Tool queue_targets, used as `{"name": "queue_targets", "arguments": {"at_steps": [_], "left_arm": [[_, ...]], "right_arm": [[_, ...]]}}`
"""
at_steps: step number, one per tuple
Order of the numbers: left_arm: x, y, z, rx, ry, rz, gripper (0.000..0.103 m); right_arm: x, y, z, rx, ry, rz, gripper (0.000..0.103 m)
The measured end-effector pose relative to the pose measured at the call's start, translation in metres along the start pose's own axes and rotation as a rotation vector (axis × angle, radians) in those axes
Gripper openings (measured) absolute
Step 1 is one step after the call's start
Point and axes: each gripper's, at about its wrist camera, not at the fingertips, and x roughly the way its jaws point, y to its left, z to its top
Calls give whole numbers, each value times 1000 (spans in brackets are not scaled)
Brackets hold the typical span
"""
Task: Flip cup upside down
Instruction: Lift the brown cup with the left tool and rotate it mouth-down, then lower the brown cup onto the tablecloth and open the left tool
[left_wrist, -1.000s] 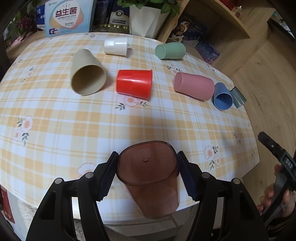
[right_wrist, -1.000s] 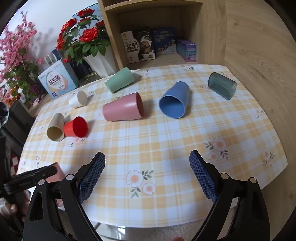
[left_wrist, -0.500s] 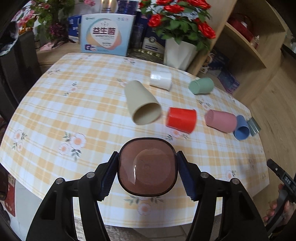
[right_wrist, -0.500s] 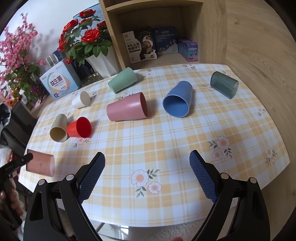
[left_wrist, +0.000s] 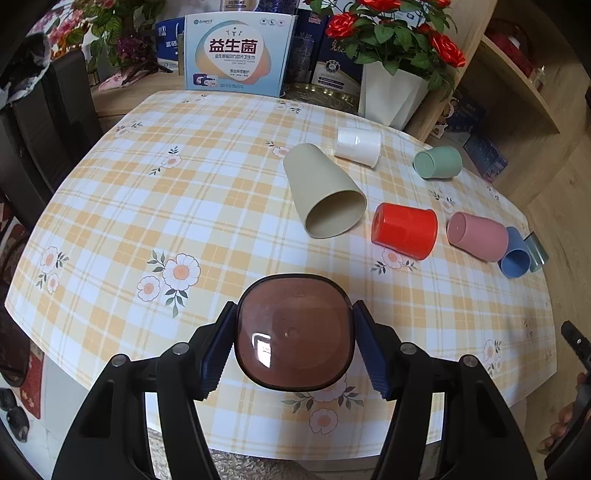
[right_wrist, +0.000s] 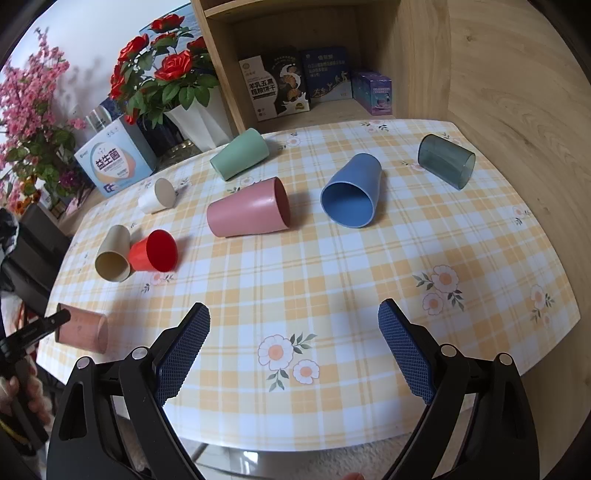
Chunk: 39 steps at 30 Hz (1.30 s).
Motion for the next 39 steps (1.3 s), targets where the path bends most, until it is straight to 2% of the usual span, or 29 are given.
{"name": "queue_targets", "arguments": {"at_steps": [8, 11, 23, 24, 26, 27, 28, 33, 39], "left_arm": [[4, -21, -4, 76, -11, 53, 61], [5, -25, -4, 77, -4, 40, 60], [9, -36, -3, 109, -8, 78, 61], [10, -35, -3, 104, -1, 69, 62], [9, -34, -1, 80, 13, 30, 72], [6, -34, 0, 75, 5, 20, 82], [0, -36, 1, 76, -13, 18, 86], [-39, -50, 6, 108, -116, 24, 92], [-108, -68, 11, 143, -269, 4, 96]], "right_arm": [[2, 1, -2, 0, 11, 8, 90], [2, 0, -2, 3, 10, 6, 90], [0, 0, -2, 3, 3, 8, 90], [-2, 0, -2, 3, 1, 9, 90], [-6, 1, -1, 2, -7, 10, 90], [-9, 2, 0, 2, -12, 10, 90], [-12, 2, -1, 0, -20, 11, 90], [-34, 8, 5, -7, -55, 23, 90], [-80, 24, 12, -39, -151, 59, 90]]}}
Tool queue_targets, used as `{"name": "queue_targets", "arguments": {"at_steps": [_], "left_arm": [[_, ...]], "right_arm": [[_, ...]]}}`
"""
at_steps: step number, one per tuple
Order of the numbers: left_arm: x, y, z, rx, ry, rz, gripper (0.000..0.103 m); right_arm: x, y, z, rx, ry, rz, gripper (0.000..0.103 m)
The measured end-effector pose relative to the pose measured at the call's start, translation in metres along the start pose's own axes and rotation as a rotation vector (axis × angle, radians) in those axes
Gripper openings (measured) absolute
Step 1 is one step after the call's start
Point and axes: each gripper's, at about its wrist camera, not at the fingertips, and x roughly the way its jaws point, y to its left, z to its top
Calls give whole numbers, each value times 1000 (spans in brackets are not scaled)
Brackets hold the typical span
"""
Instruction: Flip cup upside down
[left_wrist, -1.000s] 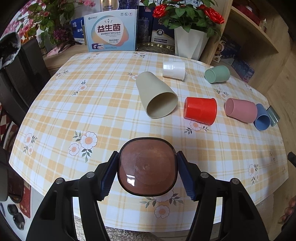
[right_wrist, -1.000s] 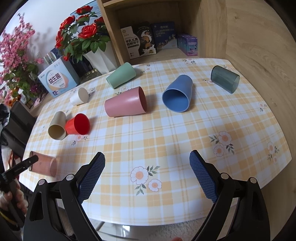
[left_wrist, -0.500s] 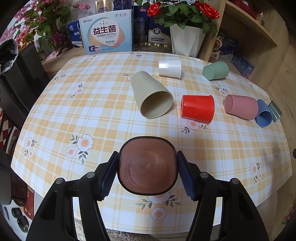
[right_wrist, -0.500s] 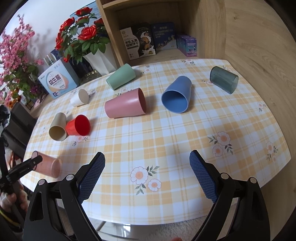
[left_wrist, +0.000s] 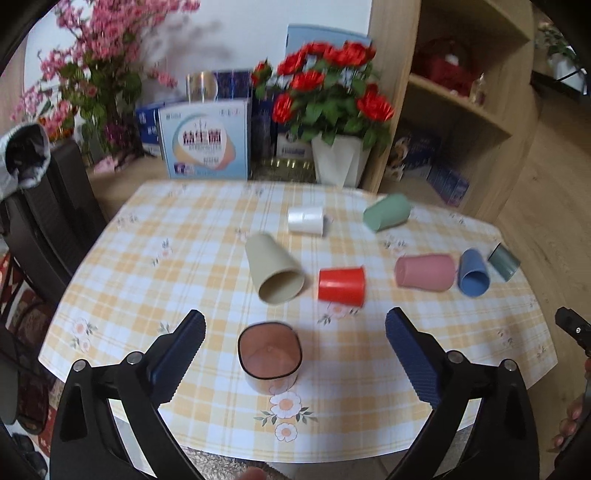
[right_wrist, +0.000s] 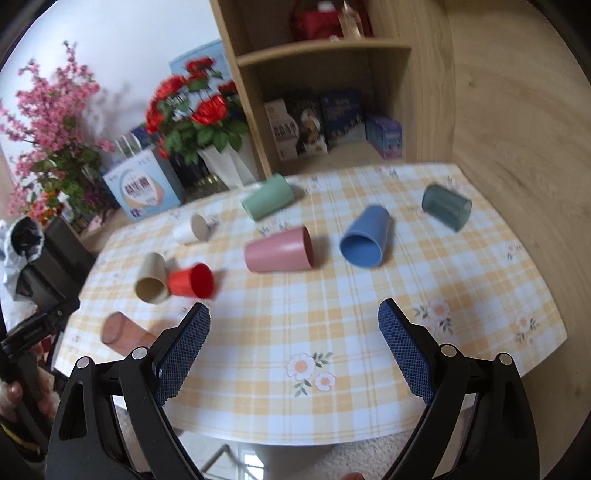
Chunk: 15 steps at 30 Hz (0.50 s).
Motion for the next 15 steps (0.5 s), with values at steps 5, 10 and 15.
{"name": "queue_targets", "arguments": {"at_steps": [5, 10, 15], "left_arm": [[-54, -15, 16, 23, -127, -8, 97], [-94, -27, 21, 44, -216, 10, 97], [-117, -34, 22, 41, -271, 25, 97]], "right_arm": [[-37, 17, 11, -32, -85, 16, 90], [-68, 29, 20, -57, -159, 23, 90], [-85, 36, 27, -71, -205, 21, 90]]}}
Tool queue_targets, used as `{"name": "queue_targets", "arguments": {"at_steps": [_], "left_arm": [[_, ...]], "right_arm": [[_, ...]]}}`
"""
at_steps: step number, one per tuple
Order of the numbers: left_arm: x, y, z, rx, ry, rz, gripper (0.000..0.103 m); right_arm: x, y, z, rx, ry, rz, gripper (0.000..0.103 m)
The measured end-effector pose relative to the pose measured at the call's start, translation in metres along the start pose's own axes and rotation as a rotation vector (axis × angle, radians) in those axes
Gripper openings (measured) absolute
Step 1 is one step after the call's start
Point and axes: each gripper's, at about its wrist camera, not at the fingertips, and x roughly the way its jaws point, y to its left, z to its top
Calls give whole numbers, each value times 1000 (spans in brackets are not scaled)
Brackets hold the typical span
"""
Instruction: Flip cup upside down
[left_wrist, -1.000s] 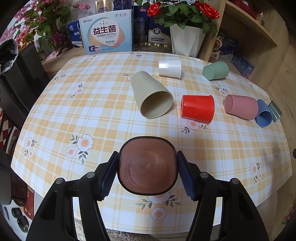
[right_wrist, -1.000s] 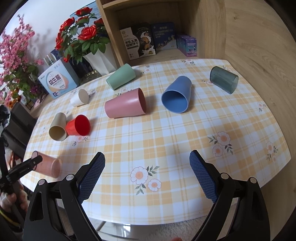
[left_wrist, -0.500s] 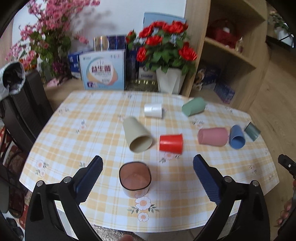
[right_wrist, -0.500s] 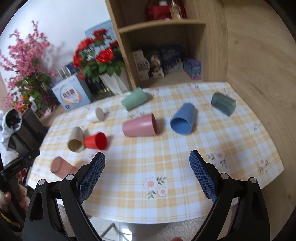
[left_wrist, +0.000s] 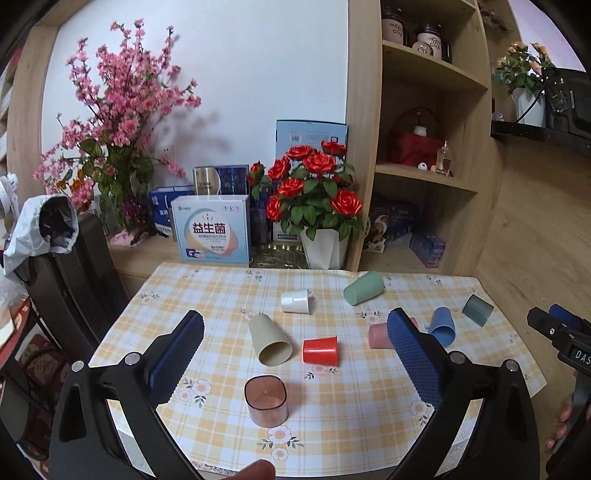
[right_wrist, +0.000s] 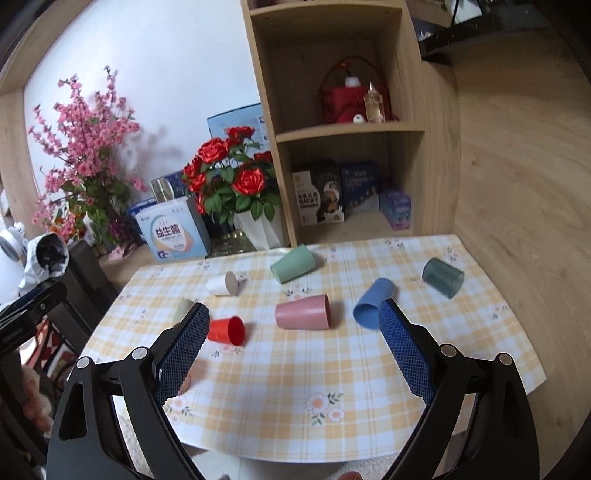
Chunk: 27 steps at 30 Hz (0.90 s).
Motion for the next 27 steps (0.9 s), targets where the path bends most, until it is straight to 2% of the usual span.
{"name": "queue_targets", "arguments": {"at_steps": [6, 27], "left_arm": [[-10, -6, 3, 10, -28, 5, 97], [-21, -12, 6, 12, -37, -9, 97]], "right_arm": [[-5, 3, 4, -12, -13, -4, 90], [-16, 9, 12, -43, -52, -11, 90]]}}
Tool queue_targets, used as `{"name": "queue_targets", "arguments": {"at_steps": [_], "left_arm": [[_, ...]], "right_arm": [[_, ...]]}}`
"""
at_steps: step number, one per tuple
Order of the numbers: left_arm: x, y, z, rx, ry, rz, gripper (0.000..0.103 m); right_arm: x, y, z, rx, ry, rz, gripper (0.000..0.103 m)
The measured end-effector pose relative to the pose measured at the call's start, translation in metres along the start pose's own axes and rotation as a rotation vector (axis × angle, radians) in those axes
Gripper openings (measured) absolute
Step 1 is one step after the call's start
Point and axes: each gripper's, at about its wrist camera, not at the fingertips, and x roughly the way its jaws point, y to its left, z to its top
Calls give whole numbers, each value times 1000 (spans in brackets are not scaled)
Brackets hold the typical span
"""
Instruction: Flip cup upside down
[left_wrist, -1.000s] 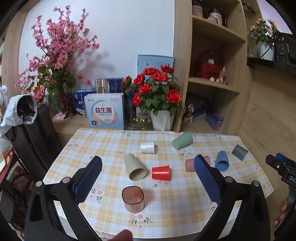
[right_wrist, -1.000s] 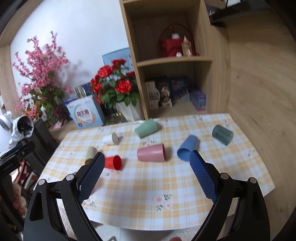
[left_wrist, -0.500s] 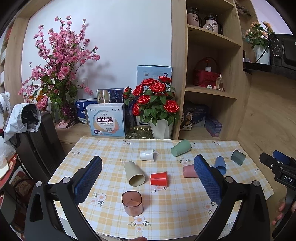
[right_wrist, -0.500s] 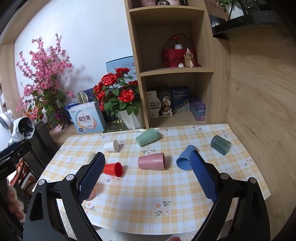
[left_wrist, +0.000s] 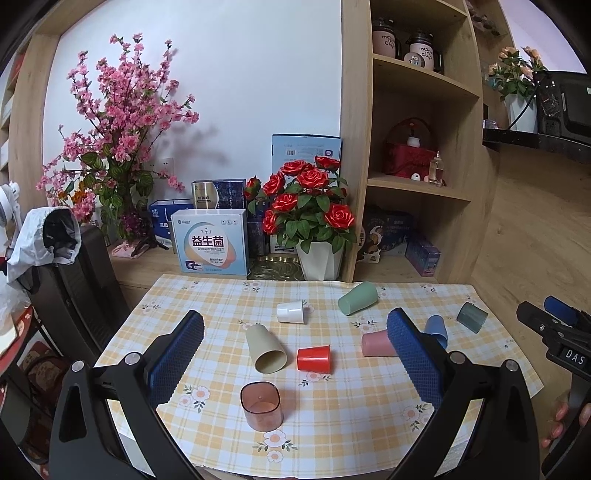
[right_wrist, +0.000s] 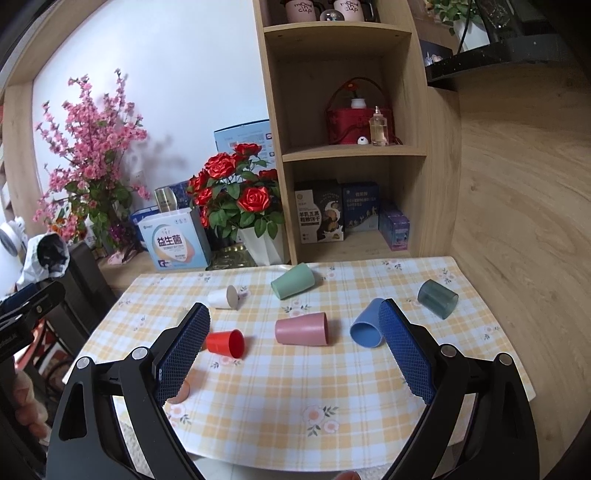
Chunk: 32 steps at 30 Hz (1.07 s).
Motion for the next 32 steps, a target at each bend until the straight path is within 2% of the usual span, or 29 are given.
{"name": "queue_targets", "arguments": {"at_steps": [32], "left_arm": [[-6, -9, 0, 27, -4, -31, 97]], "right_arm": [[-10, 8, 5, -30, -26, -11, 90]]}}
